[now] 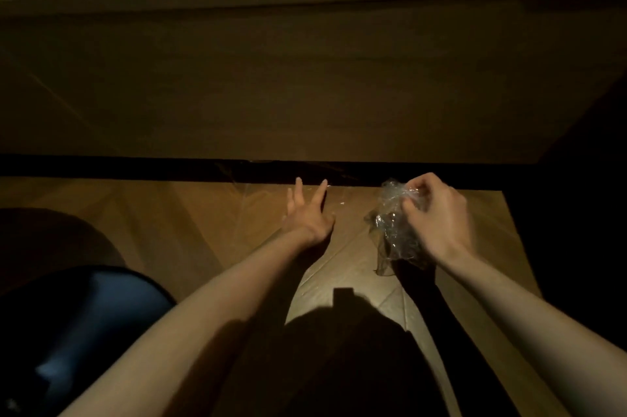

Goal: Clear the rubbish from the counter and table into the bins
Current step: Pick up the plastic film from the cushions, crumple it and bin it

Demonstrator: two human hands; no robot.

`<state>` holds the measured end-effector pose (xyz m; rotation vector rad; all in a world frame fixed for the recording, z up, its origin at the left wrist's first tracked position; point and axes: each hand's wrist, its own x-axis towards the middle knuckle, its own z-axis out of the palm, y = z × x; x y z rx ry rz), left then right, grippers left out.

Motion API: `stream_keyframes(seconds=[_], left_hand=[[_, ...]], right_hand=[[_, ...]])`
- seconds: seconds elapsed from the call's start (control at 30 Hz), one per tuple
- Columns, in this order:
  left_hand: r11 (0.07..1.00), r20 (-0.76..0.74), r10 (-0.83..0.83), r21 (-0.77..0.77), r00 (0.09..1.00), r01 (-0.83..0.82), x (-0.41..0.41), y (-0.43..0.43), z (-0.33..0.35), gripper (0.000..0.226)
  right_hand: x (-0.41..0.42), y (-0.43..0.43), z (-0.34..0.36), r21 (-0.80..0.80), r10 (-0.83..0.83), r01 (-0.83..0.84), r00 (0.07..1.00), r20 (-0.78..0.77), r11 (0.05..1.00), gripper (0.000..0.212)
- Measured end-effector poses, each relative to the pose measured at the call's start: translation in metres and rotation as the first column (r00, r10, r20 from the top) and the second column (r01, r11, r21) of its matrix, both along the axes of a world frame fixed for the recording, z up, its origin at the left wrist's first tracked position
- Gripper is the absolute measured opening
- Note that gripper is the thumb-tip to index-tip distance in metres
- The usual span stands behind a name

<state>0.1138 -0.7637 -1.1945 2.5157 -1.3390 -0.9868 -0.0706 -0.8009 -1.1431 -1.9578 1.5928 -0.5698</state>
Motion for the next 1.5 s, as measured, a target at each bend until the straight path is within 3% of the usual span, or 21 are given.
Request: stream_keyframes(seconds=[0.17, 0.33, 0.43, 0.5, 0.6, 0.7, 0.77, 0.97, 1.07, 1.17, 1.23, 1.33, 1.5], left_hand=[[0.990, 0.107, -0.120, 0.088, 0.987, 0.111, 0.012, -0.021, -0.026, 0.059], [0.980, 0.173, -0.149, -0.107, 0.974, 0.169, -0.014, 0.014, -0.033, 0.052], [0.950, 0.288, -0.214, -0.159, 0.933, 0.267, -0.030, 0.035, -0.029, 0.037], [0.942, 0.238, -0.132, -0.271, 0.962, 0.196, -0.030, 0.036, -0.030, 0.033], [0.945, 0.147, 0.036, -0.327, 0.988, 0.015, -0.025, 0.024, -0.028, 0.063], [0.992, 0.163, 0.010, -0.124, 0.987, 0.010, -0.019, 0.014, -0.033, 0.109], [0.999, 0.108, -0.002, -0.034, 0.994, 0.006, -0.015, 0.012, -0.035, 0.115], [0.965, 0.211, -0.022, -0.251, 0.977, 0.076, -0.030, 0.026, -0.040, 0.081], [0.956, 0.262, -0.083, -0.250, 0.962, 0.150, -0.032, 0.026, -0.037, 0.061], [0.988, 0.131, -0.112, -0.088, 0.985, 0.124, -0.032, 0.031, -0.023, 0.049], [0.997, 0.060, -0.040, -0.057, 0.997, 0.043, -0.033, 0.037, 0.001, 0.036], [0.979, -0.094, 0.146, -0.130, 0.985, -0.157, -0.037, 0.050, 0.060, 0.029], [0.864, -0.246, 0.350, -0.287, 0.904, -0.413, -0.052, 0.067, 0.178, 0.047]], right_hand=[[-0.004, -0.010, -0.019, -0.002, 0.000, 0.000, 1.000, 0.027, 1.000, 0.017], [-0.014, -0.009, -0.024, 0.007, 0.019, -0.020, 0.999, 0.046, 1.000, 0.016], [-0.019, -0.008, -0.026, 0.004, -0.003, 0.003, 0.998, 0.068, 1.000, 0.018], [-0.019, -0.007, -0.025, 0.005, -0.012, 0.012, 0.995, 0.096, 1.000, 0.020], [-0.018, -0.006, -0.026, 0.000, -0.008, 0.008, 0.994, 0.106, 1.000, 0.019], [-0.018, -0.007, -0.026, -0.011, 0.001, 0.000, 0.996, 0.094, 1.000, 0.017], [-0.020, -0.008, -0.026, -0.014, -0.016, 0.017, 0.995, 0.100, 1.000, 0.017], [-0.025, -0.002, -0.032, 0.011, -0.030, 0.029, 0.996, 0.080, 1.000, 0.019], [-0.023, 0.001, -0.027, 0.037, -0.037, 0.036, 0.998, 0.050, 0.999, 0.017], [-0.021, 0.012, -0.010, 0.044, -0.035, 0.033, 0.998, 0.053, 0.998, 0.014], [-0.018, 0.022, 0.012, 0.018, -0.048, 0.047, 0.998, 0.048, 0.999, 0.014], [-0.013, 0.039, 0.057, 0.021, -0.066, 0.066, 0.998, 0.023, 0.998, 0.014], [-0.012, 0.060, 0.163, 0.041, -0.123, 0.123, 0.992, 0.000, 0.992, 0.008]])
